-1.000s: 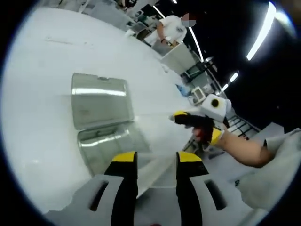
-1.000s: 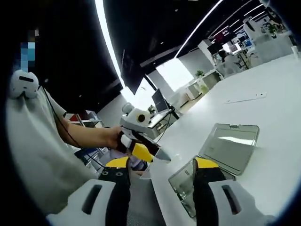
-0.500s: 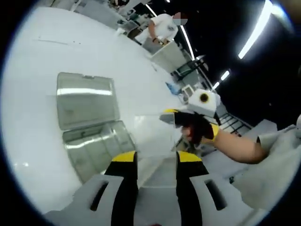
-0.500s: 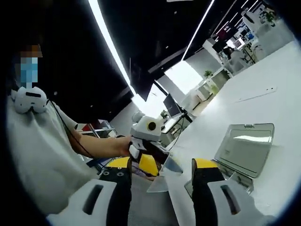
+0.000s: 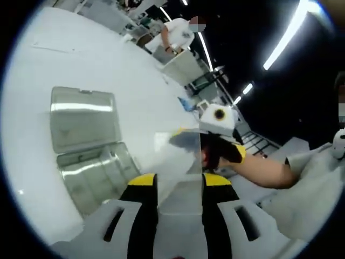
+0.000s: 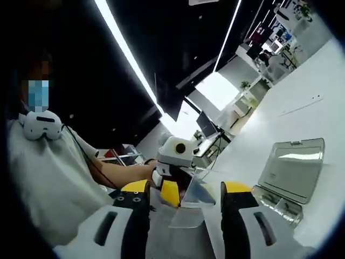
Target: Insert the divider into the dual guide fixture by aligning both edges with the guide slots and pushing it downward to the bottom, including one-sided entry, uneven engagement, binding, and posture correction.
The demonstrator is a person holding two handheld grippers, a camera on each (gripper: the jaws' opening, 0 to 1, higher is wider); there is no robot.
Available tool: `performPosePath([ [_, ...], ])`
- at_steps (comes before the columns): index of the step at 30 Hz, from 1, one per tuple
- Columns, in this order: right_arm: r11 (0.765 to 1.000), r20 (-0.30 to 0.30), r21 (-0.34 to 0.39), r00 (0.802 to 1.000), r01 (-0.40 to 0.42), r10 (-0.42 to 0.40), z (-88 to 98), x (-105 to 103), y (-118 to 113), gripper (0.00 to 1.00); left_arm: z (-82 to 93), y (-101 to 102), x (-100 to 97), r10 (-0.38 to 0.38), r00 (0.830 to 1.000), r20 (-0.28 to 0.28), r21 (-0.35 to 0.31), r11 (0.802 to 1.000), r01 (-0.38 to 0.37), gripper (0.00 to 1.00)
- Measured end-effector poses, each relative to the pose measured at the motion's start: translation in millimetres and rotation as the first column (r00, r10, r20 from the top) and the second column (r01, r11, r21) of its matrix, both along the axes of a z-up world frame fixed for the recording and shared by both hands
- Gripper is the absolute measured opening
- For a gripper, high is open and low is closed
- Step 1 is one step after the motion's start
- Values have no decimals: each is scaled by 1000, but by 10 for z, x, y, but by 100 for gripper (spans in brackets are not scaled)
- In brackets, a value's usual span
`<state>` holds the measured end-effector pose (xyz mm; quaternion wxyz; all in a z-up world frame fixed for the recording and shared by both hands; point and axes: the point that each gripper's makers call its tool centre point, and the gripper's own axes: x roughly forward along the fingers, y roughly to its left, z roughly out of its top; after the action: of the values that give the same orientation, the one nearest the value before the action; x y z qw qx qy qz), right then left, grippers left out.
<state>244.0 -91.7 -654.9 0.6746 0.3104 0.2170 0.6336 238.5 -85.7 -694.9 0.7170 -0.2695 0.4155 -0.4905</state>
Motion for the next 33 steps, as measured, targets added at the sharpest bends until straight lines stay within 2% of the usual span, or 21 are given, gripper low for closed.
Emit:
performPosePath([
  [12, 999, -32, 43, 999, -3, 5, 52, 19, 14, 50, 82, -68, -31, -21, 1000, 10, -31, 999, 21, 28],
  [21, 999, -42, 50, 999, -6, 8, 44, 26, 14, 49, 117, -92, -40, -32, 999, 16, -49, 998, 33, 28],
  [33, 999, -60, 51, 998, -16, 19, 23, 39, 35, 52, 192, -134, -64, -53, 998, 33, -66, 996, 55, 28],
])
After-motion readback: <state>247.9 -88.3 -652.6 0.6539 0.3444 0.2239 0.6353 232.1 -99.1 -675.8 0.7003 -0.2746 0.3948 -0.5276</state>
